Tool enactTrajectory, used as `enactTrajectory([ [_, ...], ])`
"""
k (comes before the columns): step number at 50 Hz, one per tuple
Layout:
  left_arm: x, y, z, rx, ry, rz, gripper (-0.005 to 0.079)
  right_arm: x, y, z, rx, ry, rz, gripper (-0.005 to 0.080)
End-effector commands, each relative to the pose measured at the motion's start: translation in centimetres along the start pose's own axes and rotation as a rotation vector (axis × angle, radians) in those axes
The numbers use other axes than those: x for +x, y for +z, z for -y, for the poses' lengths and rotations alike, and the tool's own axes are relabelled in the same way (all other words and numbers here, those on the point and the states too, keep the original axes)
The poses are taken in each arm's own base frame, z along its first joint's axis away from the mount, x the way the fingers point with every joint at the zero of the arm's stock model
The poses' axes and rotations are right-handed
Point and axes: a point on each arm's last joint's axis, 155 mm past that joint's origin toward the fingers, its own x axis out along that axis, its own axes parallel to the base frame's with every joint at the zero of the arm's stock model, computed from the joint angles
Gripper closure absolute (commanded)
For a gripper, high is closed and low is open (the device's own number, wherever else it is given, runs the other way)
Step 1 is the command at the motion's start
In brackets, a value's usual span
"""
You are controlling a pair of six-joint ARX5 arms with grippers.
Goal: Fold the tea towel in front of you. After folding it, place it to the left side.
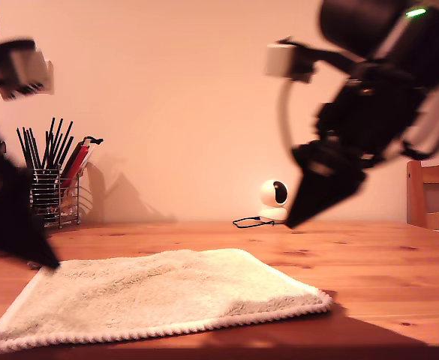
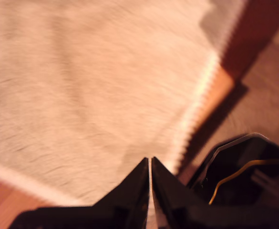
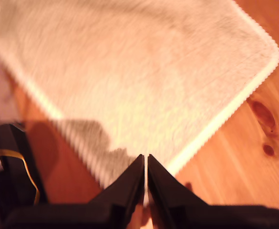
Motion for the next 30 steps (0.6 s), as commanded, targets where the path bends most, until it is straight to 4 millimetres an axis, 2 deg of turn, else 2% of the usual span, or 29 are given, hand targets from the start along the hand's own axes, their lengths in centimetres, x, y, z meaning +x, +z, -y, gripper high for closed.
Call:
enactTrajectory([
  [1,0.0,-0.2,0.7,0.031,-0.011,0.003,0.0766,0.2,-1.0,-0.6,-0.042,0.021,-0.030,0.0762],
  [7,0.0,-1.5,2.2,0.089,-0.044,-0.051,0.0741,0.1,-1.4,-1.9,-0.145,0.084,-0.031,0.0674],
  [10,0.0,-1.6,2.3,0.103,-0.037,-0.059,0.0679,0.1,-1.3,-2.1,-0.185,0.095,-0.024,0.0586],
  [14,0.0,-2.0,2.1,0.118,-0.009,-0.075,0.0538,0.1,-1.3,-2.1,-0.231,0.094,-0.021,0.0495],
  [19,0.0,-2.5,1.2,0.159,0.040,-0.103,0.0434,0.1,-0.9,-1.8,-0.268,0.083,-0.007,0.0488],
  [30,0.8,-3.2,0.5,0.236,0.067,-0.145,0.0355,0.2,-0.3,-1.3,-0.277,0.062,0.015,0.0488],
])
